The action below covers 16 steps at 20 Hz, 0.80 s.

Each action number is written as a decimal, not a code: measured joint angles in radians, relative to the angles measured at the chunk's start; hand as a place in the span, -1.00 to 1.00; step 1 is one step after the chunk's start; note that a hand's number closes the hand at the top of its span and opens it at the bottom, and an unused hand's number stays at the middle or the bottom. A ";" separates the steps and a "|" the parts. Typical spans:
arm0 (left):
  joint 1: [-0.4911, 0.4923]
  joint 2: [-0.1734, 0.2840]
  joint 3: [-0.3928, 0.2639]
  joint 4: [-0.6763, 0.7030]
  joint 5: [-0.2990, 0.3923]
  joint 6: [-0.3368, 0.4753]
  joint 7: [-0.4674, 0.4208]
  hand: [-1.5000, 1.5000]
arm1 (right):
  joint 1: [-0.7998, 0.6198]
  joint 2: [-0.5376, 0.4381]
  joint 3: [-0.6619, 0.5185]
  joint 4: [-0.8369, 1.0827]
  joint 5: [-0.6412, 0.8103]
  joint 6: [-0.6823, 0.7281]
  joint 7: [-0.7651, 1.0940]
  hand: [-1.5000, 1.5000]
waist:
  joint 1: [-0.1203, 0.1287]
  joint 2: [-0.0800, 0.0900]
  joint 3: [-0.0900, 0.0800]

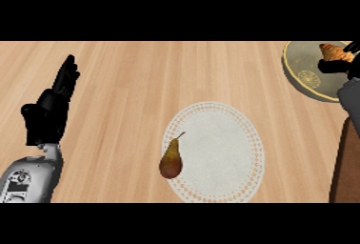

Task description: Pick the croissant from the placemat and place it in the bowl

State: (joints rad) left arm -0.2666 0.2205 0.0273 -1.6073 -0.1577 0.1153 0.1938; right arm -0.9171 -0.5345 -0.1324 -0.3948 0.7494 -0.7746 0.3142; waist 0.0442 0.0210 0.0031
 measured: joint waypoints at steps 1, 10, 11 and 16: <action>-0.006 -0.001 -0.001 0.007 -0.001 0.000 -0.001 0.00 | -0.003 -0.007 -0.023 0.017 -0.025 0.012 -0.021 -1.00 | 0.002 0.002 0.001; -0.002 -0.018 -0.014 0.015 -0.007 0.000 -0.026 0.00 | 0.009 -0.024 -0.204 0.069 -0.235 0.136 -0.308 -1.00 | 0.016 0.010 0.004; 0.002 -0.017 -0.012 0.019 -0.007 0.000 -0.035 0.00 | 0.011 -0.023 -0.223 0.068 -0.256 0.145 -0.346 -1.00 | 0.016 0.010 0.004; 0.022 -0.016 -0.012 0.007 -0.011 -0.001 -0.040 0.00 | 0.033 -0.033 -0.317 0.077 -0.349 0.148 -0.511 -1.00 | 0.014 0.006 0.003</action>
State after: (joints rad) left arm -0.2443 0.2040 0.0155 -1.6004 -0.1692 0.1140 0.1539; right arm -0.8842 -0.5679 -0.4492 -0.3182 0.4004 -0.6268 -0.1967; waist 0.0578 0.0267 0.0059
